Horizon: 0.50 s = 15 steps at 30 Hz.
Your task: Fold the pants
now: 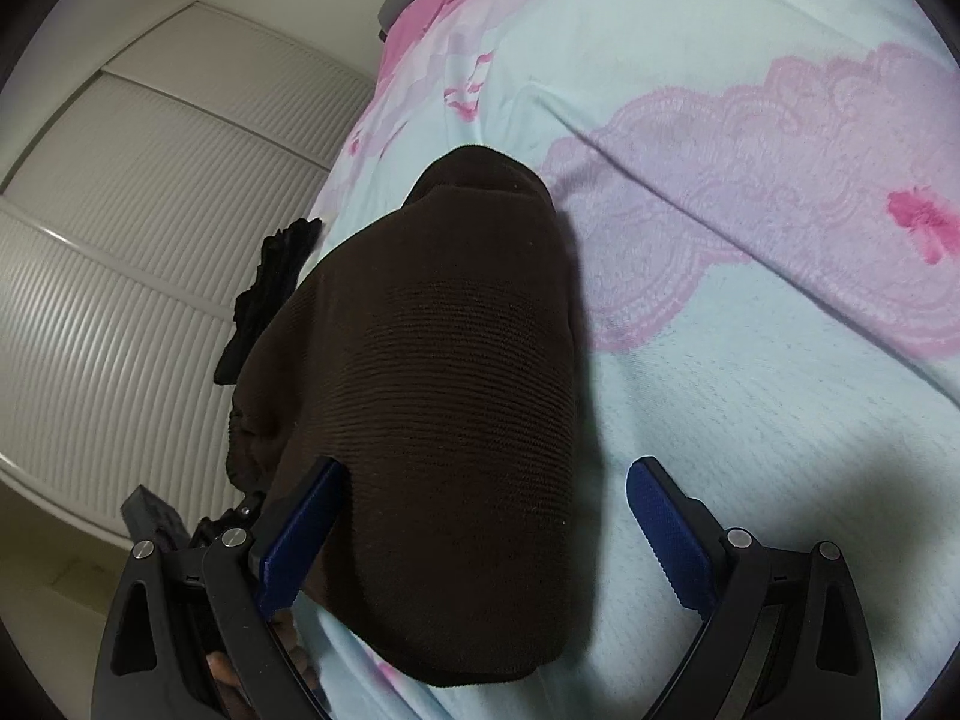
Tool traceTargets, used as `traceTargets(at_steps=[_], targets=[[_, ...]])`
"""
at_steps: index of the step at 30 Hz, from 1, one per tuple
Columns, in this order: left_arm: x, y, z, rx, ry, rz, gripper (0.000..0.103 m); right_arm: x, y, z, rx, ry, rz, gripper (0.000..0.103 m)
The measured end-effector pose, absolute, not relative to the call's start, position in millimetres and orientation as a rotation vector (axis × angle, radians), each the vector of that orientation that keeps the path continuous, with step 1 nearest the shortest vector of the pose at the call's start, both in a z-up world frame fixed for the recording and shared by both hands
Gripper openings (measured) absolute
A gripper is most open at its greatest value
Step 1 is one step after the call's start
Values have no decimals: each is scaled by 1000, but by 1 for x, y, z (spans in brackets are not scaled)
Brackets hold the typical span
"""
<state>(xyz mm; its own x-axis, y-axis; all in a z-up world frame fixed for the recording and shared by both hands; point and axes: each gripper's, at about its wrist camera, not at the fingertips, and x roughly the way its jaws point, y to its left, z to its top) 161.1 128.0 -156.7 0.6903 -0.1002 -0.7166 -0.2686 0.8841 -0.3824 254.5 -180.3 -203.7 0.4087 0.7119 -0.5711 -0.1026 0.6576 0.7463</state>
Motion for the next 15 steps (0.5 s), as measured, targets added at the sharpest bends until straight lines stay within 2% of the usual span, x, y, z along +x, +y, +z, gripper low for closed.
traceTargets(at_steps=[8,10,11,12,13,15], targets=[[170,119,-163,-530,809,73,103,261,-143,-207,603,1088,701,97],[170,115,-160,-506,794,73,94,265,-142,-211,634,1084,704,96],[170,113,-159,-498,789,71,91,265,-143,-211,651,1082,707,91],[171,112,-157,-491,786,64,83,265,-144,-212,658,1080,707,81],[171,111,-155,-487,785,57,76,265,-145,-212,668,1076,708,76],[169,108,-149,-473,776,52,67,264,-150,-212,701,1068,716,57]])
